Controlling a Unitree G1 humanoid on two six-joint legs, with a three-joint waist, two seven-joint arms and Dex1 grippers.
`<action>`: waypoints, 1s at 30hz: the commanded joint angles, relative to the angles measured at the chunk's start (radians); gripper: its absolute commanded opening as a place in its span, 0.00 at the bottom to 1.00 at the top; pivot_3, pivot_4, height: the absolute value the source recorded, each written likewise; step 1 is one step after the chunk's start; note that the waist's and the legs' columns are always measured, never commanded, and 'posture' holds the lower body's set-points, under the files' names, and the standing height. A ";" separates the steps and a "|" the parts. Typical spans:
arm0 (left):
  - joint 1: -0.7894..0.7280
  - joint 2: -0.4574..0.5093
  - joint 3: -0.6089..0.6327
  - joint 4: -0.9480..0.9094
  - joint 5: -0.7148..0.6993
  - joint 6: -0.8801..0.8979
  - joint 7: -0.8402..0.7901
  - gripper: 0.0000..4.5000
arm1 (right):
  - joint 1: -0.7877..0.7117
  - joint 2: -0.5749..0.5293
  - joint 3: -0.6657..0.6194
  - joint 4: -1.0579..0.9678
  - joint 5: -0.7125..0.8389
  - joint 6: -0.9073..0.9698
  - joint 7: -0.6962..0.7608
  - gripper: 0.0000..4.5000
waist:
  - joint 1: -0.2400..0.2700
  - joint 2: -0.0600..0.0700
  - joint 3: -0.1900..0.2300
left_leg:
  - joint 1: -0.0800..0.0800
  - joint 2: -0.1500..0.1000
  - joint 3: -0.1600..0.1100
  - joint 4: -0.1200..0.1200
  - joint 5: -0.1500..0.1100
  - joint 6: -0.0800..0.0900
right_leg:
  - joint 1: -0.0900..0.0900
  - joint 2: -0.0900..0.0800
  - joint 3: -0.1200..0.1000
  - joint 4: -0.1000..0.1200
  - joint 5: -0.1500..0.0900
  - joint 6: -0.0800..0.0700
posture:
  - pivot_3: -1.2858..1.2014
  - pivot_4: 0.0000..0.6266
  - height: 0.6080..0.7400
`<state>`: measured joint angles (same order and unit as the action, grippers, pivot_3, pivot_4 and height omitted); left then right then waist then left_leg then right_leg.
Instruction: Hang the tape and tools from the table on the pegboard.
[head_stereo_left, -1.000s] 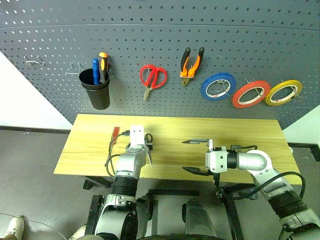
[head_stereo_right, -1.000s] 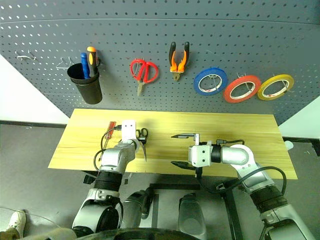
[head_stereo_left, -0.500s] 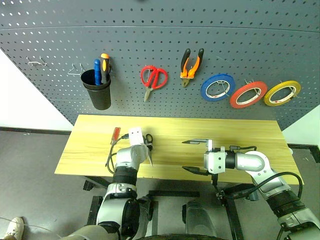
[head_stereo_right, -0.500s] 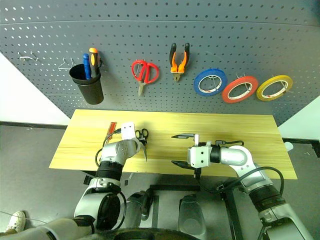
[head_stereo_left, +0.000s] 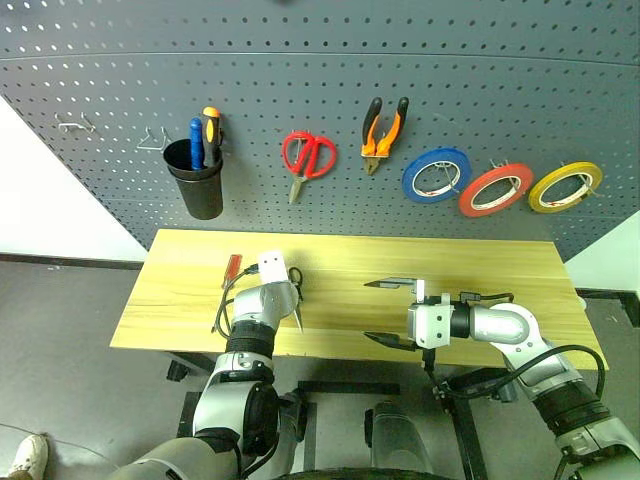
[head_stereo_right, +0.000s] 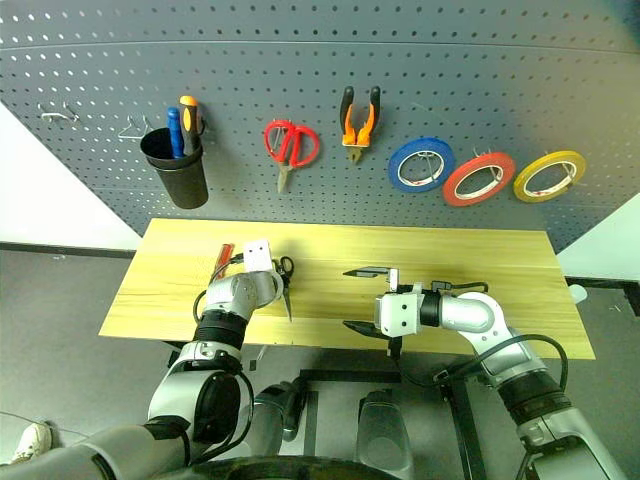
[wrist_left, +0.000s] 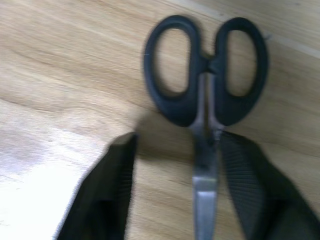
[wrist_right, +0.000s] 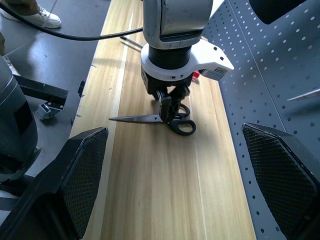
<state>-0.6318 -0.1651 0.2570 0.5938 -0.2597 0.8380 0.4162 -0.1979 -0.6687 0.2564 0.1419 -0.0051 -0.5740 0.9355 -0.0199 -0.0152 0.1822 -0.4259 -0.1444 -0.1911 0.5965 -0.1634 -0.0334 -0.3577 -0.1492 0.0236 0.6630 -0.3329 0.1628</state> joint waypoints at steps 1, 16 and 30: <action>-0.025 -0.083 -0.009 0.019 -0.013 0.012 0.005 0.29 | 0.000 -0.002 -0.016 -0.019 -0.001 -0.017 -0.014 1.00 | -0.002 0.000 0.000 | 0.000 0.000 0.000 0.000 0.000 0.000 | 0.000 0.000 0.000 0.000 0.000 0.000 | 0.48 0.22 1.00; -0.041 -0.076 -0.024 0.015 -0.022 0.034 0.024 0.32 | -0.006 0.004 -0.012 -0.010 -0.010 -0.024 -0.028 1.00 | 0.000 0.000 0.000 | 0.000 0.000 0.000 0.000 0.000 0.000 | 0.000 0.000 0.000 0.000 0.000 0.000 | 0.48 0.22 1.00; -0.036 -0.068 -0.123 -0.047 0.009 0.087 -0.033 0.47 | -0.007 0.005 -0.011 -0.009 -0.014 -0.023 -0.036 1.00 | -0.001 0.000 0.000 | 0.000 0.000 0.000 0.000 0.000 0.000 | 0.000 0.000 0.000 0.000 0.000 0.000 | 0.48 0.22 1.00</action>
<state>-0.6446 -0.1637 0.1667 0.5862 -0.2594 0.9111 0.3929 -0.1987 -0.6681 0.2565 0.1445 -0.0263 -0.5813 0.9078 -0.0204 -0.0155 0.1823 -0.4264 -0.1445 -0.1911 0.5967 -0.1633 -0.0332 -0.3579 -0.1492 0.0236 0.6631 -0.3329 0.1629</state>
